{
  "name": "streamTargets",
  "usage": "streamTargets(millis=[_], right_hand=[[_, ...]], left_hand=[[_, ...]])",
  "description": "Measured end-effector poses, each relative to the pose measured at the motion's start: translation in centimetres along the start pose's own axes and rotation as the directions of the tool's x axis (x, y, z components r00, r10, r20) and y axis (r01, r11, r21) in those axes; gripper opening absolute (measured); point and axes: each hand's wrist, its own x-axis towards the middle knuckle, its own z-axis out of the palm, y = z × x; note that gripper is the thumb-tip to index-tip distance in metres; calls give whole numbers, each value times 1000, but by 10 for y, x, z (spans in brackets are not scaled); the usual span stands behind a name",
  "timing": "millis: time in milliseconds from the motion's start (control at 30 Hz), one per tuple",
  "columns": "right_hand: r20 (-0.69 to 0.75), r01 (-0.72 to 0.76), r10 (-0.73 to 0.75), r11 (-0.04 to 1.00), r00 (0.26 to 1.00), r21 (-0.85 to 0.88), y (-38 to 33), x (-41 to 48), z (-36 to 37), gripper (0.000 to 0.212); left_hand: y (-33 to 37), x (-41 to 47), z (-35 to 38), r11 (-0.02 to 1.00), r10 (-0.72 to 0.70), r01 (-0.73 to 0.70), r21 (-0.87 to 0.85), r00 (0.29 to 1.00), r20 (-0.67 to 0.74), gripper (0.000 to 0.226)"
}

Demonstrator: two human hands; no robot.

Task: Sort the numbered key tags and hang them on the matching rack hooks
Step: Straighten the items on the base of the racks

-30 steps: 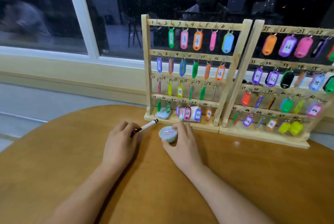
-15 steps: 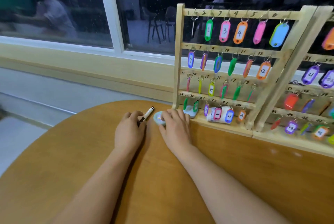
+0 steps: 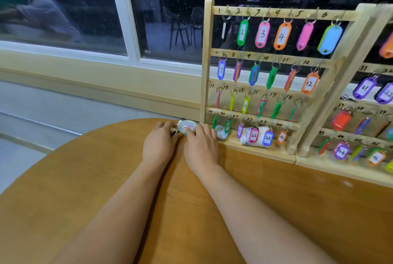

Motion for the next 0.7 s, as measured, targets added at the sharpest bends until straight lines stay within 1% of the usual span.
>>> streamTargets(millis=[100, 200, 267, 367, 433, 500, 600, 700], right_hand=[[-11, -14, 15, 999, 1000, 50, 2, -3, -6, 37], [-21, -6, 8, 992, 1000, 126, 8, -11, -14, 33], [-43, -21, 30, 979, 999, 203, 18, -20, -18, 30], [-68, -63, 85, 961, 994, 270, 45, -35, -29, 30], [-91, -110, 145, 945, 985, 309, 67, -47, -39, 25], [-69, -188, 235, 895, 970, 405, 86, -60, -50, 19], [-70, -257, 332, 832, 941, 492, 108, -81, -70, 18], [-72, -338, 435, 784, 898, 521, 127, -95, -86, 18]], left_hand=[[3, 4, 1, 1000, 5, -5, -5, 1000, 14, 30], [3, 4, 1, 1000, 13, -12, -13, 1000, 18, 30], [3, 2, 0, 1000, 8, -8, -23, 1000, 11, 31], [9, -2, -4, 998, 66, -64, 20, 996, -61, 31], [20, -8, -6, 991, 136, -133, 30, 984, -118, 27], [36, -15, -5, 981, 195, -193, 25, 973, -127, 25], [61, -26, 6, 966, 258, -256, 27, 964, -72, 25], [79, -29, 21, 967, 256, -256, -4, 966, -28, 27]])
